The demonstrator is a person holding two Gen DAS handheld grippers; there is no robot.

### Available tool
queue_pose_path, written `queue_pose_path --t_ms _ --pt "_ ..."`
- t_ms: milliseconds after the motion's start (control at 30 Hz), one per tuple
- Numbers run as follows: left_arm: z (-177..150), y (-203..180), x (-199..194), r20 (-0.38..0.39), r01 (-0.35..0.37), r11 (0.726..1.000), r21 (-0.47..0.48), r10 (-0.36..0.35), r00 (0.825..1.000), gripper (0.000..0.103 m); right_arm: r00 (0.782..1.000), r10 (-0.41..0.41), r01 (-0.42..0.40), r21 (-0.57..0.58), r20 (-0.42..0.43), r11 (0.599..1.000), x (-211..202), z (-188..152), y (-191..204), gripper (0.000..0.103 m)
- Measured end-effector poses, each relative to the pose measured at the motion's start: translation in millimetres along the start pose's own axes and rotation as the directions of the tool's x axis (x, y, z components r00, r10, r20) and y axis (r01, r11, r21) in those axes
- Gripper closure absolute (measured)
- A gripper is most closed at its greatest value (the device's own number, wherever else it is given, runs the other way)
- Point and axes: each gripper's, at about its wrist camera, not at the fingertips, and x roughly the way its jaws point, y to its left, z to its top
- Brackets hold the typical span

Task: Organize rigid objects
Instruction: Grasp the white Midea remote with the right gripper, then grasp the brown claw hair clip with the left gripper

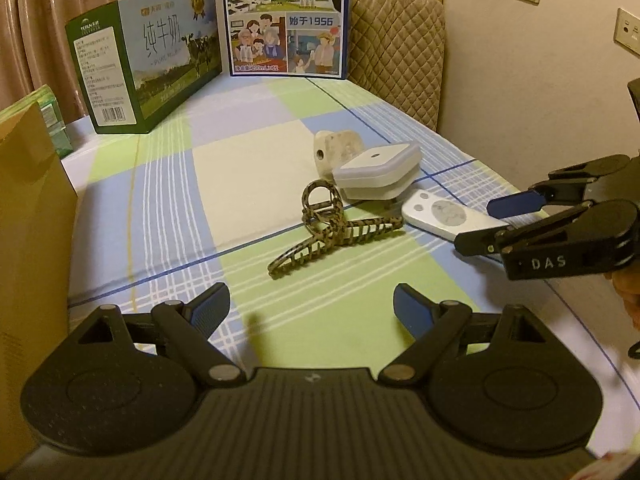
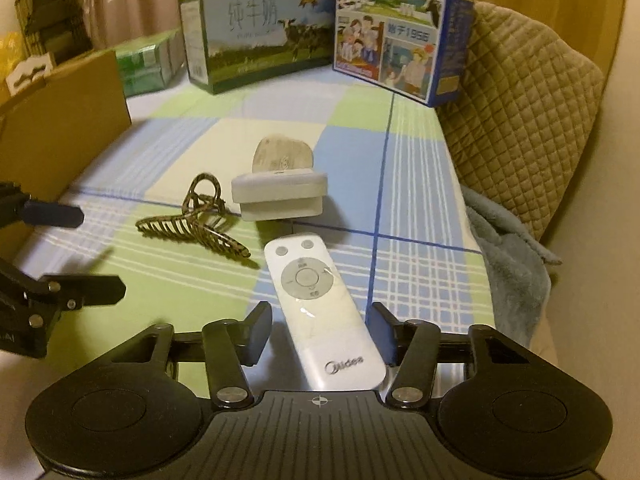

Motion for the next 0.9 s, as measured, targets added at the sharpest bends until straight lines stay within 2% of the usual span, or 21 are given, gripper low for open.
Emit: queue_pose_path --t_ms 167,233,267,333,600,800,900 --pt "5 3 8 0.0 0.007 1.0 0.003 -0.007 1.0 0.017 1.0 0.006 -0.006 -0.012 -0.013 1.0 10 -1 -1 0.056" --pt "7 4 12 0.0 0.008 1.0 0.005 -0.008 1.0 0.018 1.0 0.015 -0.014 0.017 -0.017 1.0 9 1 -4 0.064" --pt "9 5 14 0.0 0.01 1.0 0.006 -0.01 1.0 0.022 1.0 0.025 -0.025 0.03 -0.018 0.999 7 1 -4 0.065" --pt "13 7 18 0.0 0.006 1.0 0.013 -0.006 1.0 0.027 0.999 0.051 -0.05 0.044 -0.018 0.998 6 2 -3 0.065" --pt "25 5 40 -0.017 0.012 0.996 0.087 -0.011 1.0 0.033 0.993 0.119 -0.118 0.041 -0.012 0.992 5 6 7 0.066" --pt "26 -4 52 -0.037 0.035 0.986 0.163 -0.029 0.999 0.049 0.99 0.143 -0.143 0.04 -0.017 0.989 4 3 11 0.066" --pt "26 -3 54 -0.052 0.046 0.985 0.165 -0.038 0.998 0.059 0.988 0.153 -0.152 0.042 -0.018 0.987 2 2 10 0.066"
